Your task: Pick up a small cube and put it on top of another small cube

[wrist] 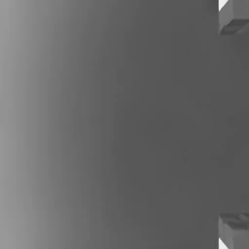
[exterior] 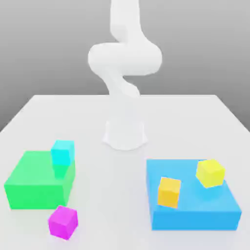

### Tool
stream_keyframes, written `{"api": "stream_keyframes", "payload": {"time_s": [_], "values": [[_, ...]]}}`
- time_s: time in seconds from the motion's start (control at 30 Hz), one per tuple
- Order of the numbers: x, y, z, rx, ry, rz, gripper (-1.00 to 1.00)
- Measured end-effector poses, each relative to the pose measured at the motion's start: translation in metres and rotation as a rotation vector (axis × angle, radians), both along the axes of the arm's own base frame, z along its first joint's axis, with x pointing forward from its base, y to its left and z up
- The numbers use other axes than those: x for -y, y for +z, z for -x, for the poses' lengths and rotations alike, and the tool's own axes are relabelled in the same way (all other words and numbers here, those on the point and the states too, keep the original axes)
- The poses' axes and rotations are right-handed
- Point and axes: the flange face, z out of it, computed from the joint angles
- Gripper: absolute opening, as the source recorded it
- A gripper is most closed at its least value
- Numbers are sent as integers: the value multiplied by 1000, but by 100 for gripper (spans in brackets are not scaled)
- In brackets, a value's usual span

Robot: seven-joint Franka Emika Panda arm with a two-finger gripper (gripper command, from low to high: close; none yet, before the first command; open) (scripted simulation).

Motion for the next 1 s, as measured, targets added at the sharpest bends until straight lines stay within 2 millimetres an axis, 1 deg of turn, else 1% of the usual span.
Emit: {"api": "stream_keyframes", "payload": {"time_s": [0.1, 0.2, 0.33, 0.43, 0.53, 0.6, 0.67, 0.8, 0.87, 1.0], "values": [[18, -53, -37, -90, -25, -23, 0], [35, -107, -64, -176, -53, -44, 0], [59, -183, -89, -289, -95, -69, 0], [76, -242, -98, -374, -130, -84, 0], [93, -301, -99, -458, -168, -96, 0], [107, -340, -94, -514, -200, -103, 0], [120, -378, -86, -571, -232, -109, 0], [136, -452, -63, -684, -279, -111, 0], [141, -481, -57, -712, -292, -109, 0], [142, -532, -54, -721, -296, -109, 0]]}}
